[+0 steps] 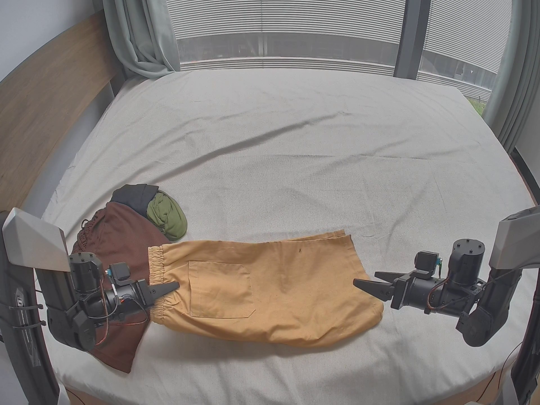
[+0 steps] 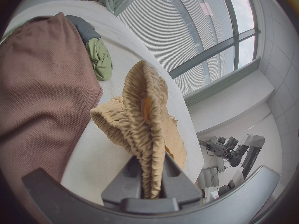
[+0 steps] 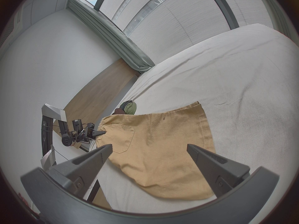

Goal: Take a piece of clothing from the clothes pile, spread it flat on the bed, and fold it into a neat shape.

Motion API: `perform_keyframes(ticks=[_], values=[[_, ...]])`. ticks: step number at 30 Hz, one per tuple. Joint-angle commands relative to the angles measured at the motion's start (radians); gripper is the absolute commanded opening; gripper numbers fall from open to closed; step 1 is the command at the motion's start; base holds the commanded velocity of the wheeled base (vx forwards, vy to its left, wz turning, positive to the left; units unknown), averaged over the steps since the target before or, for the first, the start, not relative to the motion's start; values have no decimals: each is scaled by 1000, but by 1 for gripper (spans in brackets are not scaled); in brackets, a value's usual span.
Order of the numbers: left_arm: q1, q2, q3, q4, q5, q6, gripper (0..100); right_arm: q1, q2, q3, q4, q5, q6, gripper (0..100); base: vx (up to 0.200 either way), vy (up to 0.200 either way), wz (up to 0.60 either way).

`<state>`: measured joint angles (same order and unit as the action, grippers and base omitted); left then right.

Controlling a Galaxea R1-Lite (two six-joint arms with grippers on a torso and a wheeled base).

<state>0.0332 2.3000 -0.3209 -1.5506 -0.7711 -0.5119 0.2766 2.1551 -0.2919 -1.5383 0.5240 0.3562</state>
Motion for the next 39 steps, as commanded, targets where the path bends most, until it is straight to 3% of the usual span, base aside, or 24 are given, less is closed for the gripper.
perform_keyframes(ticks=[1,8,15,23,28,39], values=[[48,-7,19,0,-8,24,0,4,11,5,0,-1,0,100,0,0,0],[88,-13,40,0,-50,27,0,4,15,7,0,-1,0,100,0,0,0],[71,-16,43,0,-50,30,0,16,15,7,0,-2,0,100,0,0,0],[-16,-96,31,0,-43,7,0,24,17,7,0,-2,0,100,0,0,0],[-82,-155,6,1,-33,-62,0,27,17,5,0,-2,0,100,0,0,0],[-272,-154,-112,1,115,-171,0,33,29,2,0,-15,0,100,0,0,0]])
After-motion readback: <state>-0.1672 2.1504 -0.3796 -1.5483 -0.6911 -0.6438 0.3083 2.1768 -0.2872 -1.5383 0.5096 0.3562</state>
